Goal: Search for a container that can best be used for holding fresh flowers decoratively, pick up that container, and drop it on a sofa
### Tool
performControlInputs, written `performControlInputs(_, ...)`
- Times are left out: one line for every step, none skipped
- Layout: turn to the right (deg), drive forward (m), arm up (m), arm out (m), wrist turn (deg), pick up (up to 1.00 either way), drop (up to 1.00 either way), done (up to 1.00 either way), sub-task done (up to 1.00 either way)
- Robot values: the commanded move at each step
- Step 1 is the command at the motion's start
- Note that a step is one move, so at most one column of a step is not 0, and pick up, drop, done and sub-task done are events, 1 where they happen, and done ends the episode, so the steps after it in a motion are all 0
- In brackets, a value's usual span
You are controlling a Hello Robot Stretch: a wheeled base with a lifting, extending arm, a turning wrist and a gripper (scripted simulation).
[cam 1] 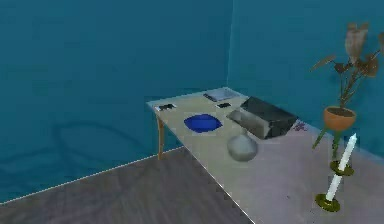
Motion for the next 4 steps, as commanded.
performControlInputs(-45.0, 0.00, 0.00, 0.00, 0.0, 0.00, 0.00, 0.00, 0.00)
performControlInputs(-27.0, 0.00, 0.00, 0.00, 0.0, 0.00, 0.00, 0.00, 0.00)
performControlInputs(45.0, 0.00, 0.00, 0.00, 0.0, 0.00, 0.00, 0.00, 0.00)
performControlInputs(3.0, 0.00, 0.00, 0.00, 0.0, 0.00, 0.00, 0.00, 0.00)
